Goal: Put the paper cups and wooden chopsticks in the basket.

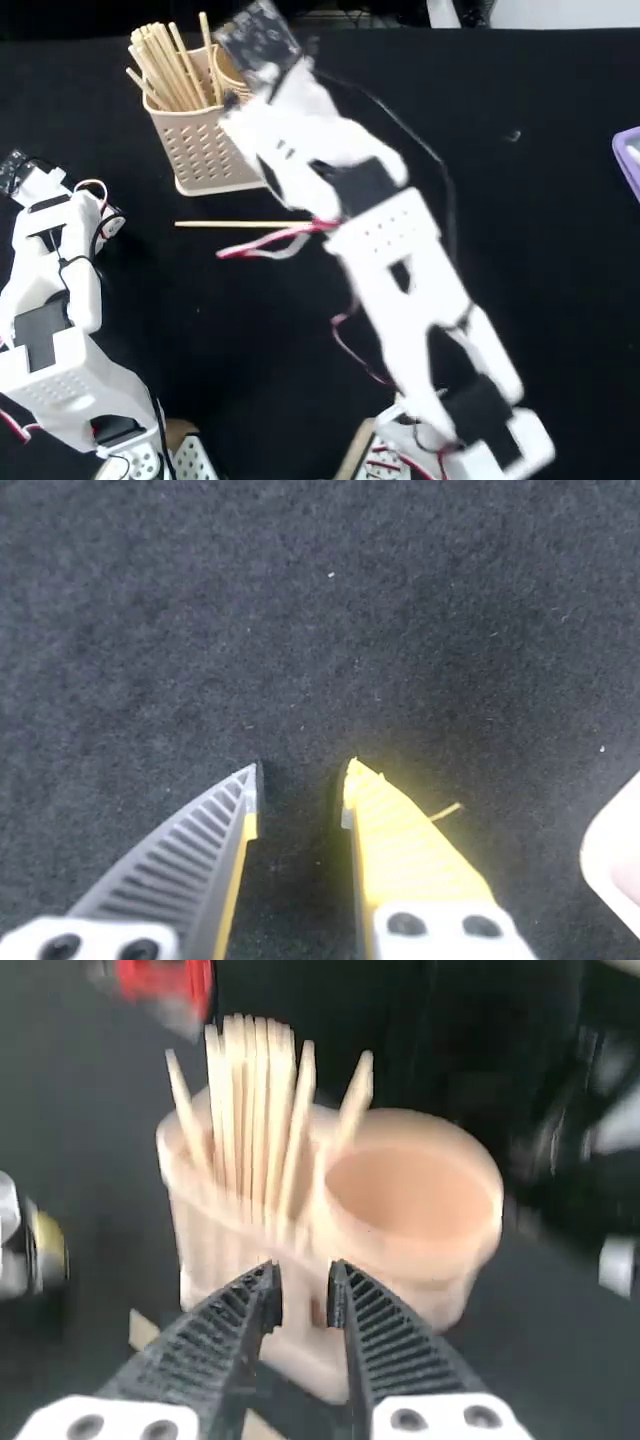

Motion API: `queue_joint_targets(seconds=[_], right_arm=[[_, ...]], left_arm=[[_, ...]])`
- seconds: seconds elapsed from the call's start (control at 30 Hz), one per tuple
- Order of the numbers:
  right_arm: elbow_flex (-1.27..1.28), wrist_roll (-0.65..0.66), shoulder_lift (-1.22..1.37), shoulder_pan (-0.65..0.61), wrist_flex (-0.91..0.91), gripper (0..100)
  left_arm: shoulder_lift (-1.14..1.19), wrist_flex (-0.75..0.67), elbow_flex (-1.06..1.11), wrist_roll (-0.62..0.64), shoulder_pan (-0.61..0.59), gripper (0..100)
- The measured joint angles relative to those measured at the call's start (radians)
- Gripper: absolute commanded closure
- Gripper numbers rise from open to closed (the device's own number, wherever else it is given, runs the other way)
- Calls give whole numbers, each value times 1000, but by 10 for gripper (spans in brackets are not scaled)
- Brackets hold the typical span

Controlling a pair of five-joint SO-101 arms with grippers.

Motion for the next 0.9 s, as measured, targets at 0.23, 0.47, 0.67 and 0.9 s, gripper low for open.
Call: queue_joint_targets(seconds=[0.23, 0.47, 0.67, 0.9], right_arm=[[373, 58, -112, 158, 121, 753], [698, -95, -9, 282, -276, 744], [687, -336, 227, 282, -482, 744], [477, -361, 468, 264, -387, 744]], left_arm=[[0, 0, 0, 0, 0, 848], [0, 0, 0, 0, 0, 848], [0, 0, 0, 0, 0, 848], [0, 0, 0, 0, 0, 848]])
